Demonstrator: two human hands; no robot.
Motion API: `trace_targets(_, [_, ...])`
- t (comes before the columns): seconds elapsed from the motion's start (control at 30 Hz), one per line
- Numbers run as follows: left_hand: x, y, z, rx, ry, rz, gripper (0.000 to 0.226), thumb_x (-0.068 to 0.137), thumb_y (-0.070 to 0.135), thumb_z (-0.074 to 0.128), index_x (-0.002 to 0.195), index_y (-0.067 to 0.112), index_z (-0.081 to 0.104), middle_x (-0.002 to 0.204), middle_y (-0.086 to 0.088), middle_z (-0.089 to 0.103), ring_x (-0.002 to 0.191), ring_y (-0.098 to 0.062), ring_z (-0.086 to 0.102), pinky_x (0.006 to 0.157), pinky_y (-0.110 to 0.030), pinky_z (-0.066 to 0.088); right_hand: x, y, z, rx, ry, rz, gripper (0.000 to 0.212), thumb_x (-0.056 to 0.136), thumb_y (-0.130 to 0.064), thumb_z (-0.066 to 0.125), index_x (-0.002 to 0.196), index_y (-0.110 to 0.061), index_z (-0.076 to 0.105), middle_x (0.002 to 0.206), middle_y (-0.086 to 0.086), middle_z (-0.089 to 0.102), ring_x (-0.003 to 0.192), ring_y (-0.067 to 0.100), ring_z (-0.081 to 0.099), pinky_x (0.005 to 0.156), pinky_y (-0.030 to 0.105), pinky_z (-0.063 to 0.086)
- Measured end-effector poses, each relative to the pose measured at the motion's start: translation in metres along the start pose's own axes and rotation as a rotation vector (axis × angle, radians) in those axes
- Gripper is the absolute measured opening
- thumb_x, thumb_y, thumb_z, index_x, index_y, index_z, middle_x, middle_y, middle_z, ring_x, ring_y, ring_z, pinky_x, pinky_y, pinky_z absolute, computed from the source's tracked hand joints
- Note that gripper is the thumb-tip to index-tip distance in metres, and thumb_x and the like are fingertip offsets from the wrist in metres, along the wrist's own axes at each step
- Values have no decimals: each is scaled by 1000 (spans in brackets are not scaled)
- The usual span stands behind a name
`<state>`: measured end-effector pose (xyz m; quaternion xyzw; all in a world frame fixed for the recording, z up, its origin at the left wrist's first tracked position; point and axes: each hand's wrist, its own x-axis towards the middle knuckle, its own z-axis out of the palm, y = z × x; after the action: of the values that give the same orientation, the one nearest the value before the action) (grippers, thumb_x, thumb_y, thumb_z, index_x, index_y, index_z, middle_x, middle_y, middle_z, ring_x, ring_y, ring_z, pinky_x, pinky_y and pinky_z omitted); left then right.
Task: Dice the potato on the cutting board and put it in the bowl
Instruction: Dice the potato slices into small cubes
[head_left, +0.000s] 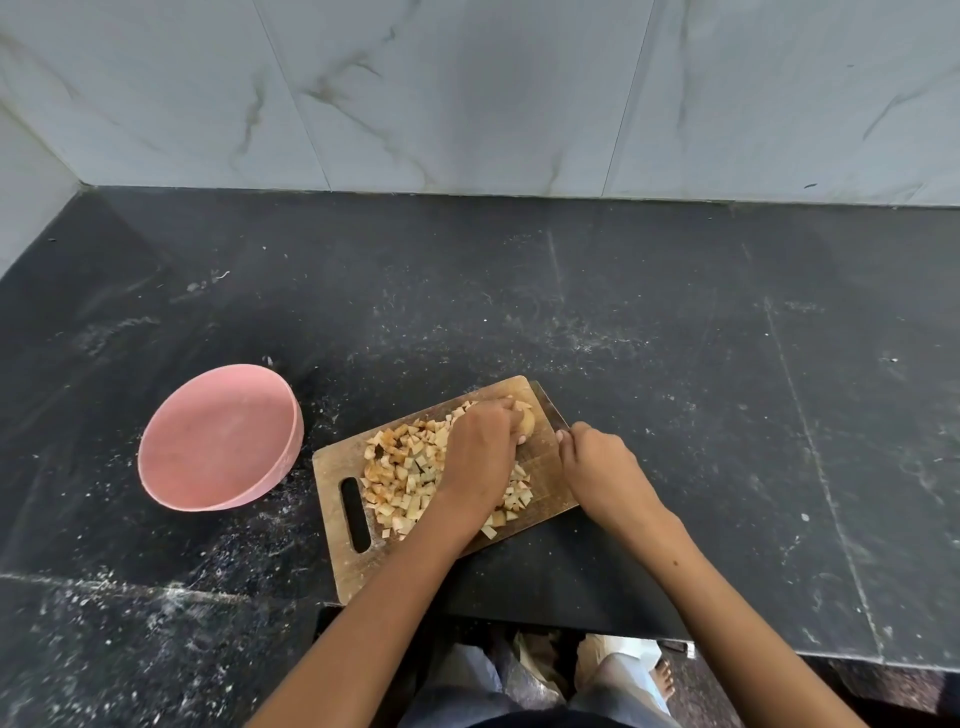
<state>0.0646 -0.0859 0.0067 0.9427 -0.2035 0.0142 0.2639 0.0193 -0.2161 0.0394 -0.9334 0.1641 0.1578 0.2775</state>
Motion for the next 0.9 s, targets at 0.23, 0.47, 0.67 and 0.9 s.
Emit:
trace_targets(0.23, [3,1,5,-84,67,-79,5,80,2,74,75,2,75,86,-12,74,88,-21,70,80,-36,57,-3,-4,6,13,-49,-4,27,104,-31,26,89,-11,37,96,16,61,86,33,55,67,35,39])
trace_targets(0.47, [1,0,6,-76,71,-87,7,83,6,72,78,5,76,83,-11,73,83,-22,68,75,-38,56,-1,-14,7,-86,-51,3,31,104,-30,25,104,-8,47,104,15,62,96,33,58,70,35,41])
trace_targets(0.67, [2,7,6,-51,126,-129,22,92,6,63,75,5,77,70,-11,68,62,-21,60,57,-30,49,-9,-15,8,-229,-89,50,18,100,-14,28,108,-9,44,108,14,59,99,32,59,69,35,40])
trace_targets(0.9, [4,5,7,-39,123,-120,25,93,8,62,73,9,77,67,-8,67,62,-19,59,58,-27,49,-36,6,14,-278,-139,70,10,99,-9,31,104,-13,39,93,8,56,90,28,61,68,36,46])
